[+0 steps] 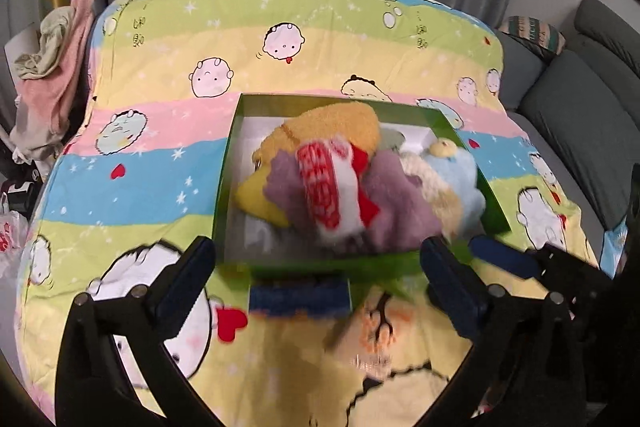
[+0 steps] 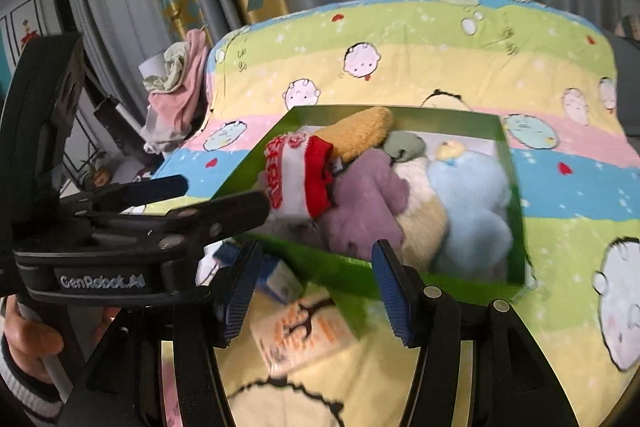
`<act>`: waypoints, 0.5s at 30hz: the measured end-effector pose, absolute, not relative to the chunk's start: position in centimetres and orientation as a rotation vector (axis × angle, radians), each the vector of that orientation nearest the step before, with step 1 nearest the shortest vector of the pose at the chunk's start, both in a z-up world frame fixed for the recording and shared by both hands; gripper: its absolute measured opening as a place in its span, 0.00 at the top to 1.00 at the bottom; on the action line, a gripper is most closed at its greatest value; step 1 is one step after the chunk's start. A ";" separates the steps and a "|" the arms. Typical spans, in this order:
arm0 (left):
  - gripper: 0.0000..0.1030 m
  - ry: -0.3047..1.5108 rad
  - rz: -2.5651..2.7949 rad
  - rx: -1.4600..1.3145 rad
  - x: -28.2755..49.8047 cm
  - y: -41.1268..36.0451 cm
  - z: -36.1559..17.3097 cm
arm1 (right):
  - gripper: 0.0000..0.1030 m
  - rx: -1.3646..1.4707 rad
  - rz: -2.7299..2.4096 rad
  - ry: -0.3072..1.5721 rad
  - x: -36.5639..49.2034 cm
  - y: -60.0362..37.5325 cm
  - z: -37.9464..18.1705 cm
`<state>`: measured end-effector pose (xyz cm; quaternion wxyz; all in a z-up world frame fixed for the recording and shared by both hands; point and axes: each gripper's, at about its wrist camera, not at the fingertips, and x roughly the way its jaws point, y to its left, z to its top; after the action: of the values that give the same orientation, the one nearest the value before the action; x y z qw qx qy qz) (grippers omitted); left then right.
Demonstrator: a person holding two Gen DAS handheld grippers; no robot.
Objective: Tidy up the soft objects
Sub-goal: 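Move the right tool to the cream tree-printed tissue pack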
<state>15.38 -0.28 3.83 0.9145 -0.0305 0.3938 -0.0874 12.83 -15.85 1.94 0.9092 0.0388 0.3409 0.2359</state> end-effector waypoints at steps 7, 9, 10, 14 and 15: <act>0.01 0.765 -0.176 -0.077 10.8 1.1 4.1 | 0.43 0.093 0.421 0.669 8.8 -17.2 2.5; 0.01 0.754 -0.175 -0.088 9.8 1.5 4.0 | 0.43 0.095 0.407 0.665 7.9 -17.4 2.5; 0.01 0.750 -0.176 -0.092 9.5 1.5 4.0 | 0.43 0.093 0.403 0.664 7.5 -17.5 2.5; 0.01 0.734 -0.183 -0.103 8.1 1.7 3.4 | 0.43 0.061 0.367 0.669 6.8 -17.5 2.1; 0.01 0.737 -0.189 -0.111 8.0 1.8 3.2 | 0.43 0.056 0.361 0.675 6.7 -17.5 1.9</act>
<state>7.98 1.76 3.15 0.9270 -0.0540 0.3595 -0.0923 6.73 -17.53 1.86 0.9272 0.0275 0.3292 0.1763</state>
